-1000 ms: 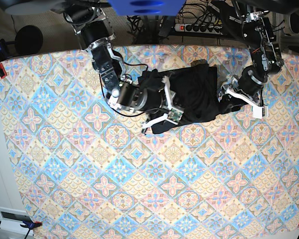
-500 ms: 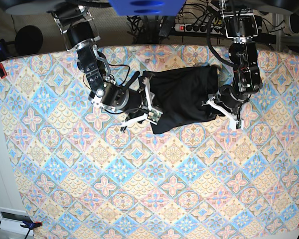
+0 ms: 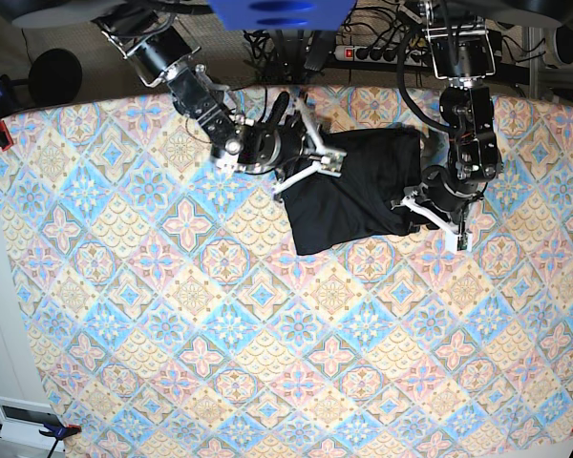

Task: Layout the t-shirt on the table in an organized manner, then fold the t-shirt properly
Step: 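Hold the folded black shirt with both grippers and fold it over again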

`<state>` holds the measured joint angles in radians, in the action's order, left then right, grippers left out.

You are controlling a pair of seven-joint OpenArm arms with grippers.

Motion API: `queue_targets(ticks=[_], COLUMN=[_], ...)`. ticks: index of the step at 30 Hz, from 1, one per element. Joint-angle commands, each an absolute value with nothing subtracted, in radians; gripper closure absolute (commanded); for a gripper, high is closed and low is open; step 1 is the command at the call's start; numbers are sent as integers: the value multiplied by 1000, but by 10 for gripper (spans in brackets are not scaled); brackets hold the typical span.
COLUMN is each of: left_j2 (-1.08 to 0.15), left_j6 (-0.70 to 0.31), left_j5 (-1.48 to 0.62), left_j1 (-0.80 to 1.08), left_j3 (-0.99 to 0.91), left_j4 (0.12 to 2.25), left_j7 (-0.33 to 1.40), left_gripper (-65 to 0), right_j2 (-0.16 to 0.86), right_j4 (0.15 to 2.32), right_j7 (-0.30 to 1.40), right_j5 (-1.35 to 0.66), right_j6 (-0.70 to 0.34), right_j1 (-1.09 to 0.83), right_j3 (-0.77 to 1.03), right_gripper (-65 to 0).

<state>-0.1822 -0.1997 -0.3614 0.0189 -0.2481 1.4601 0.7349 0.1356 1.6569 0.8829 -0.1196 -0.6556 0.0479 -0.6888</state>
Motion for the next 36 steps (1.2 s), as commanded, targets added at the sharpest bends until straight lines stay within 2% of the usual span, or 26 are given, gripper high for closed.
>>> queue_targets(ticks=[1,6,11,18,24,29,33,36], left_j2=[-194,-194,-211,-288,-312,-312,-325,-325], left_j6=[-193,-193,-200,-200,-202,-203,-200,-200], left_j5=[-354,-367,-499,-754,-868,-865,-740,-575], left_j1=[-5,-15,39,236,387,426,421,384], left_j3=[-271,-354,-400,-397,-395,-344,-228,-137], left_j4=[1472,1486,1661,1914,1982,1982,1974,1926], left_j7=[723,733,837,903,903,897,894,894], left_gripper=[-264,-264,-264,-264,-264,-256,-181,-132], right_j2=[145,173,189,202,200,199,197,194], right_j4=[1676,1710,1813,1868,1860,1797,1689,1655], right_j7=[868,868,868,860,860,860,857,857], right_j5=[-134,-134,-136,-140,-137,-139,-136,-136], right_j6=[-661,-661,-661,-661,-661,-661,-661,-661], right_j1=[61,59,64,59,62,64,73,124], right_j3=[-713,-762,-751,-634,-470,-410,-414,-418], right_gripper=[-124,-124,-124,-124,-124,-77,-28,-28])
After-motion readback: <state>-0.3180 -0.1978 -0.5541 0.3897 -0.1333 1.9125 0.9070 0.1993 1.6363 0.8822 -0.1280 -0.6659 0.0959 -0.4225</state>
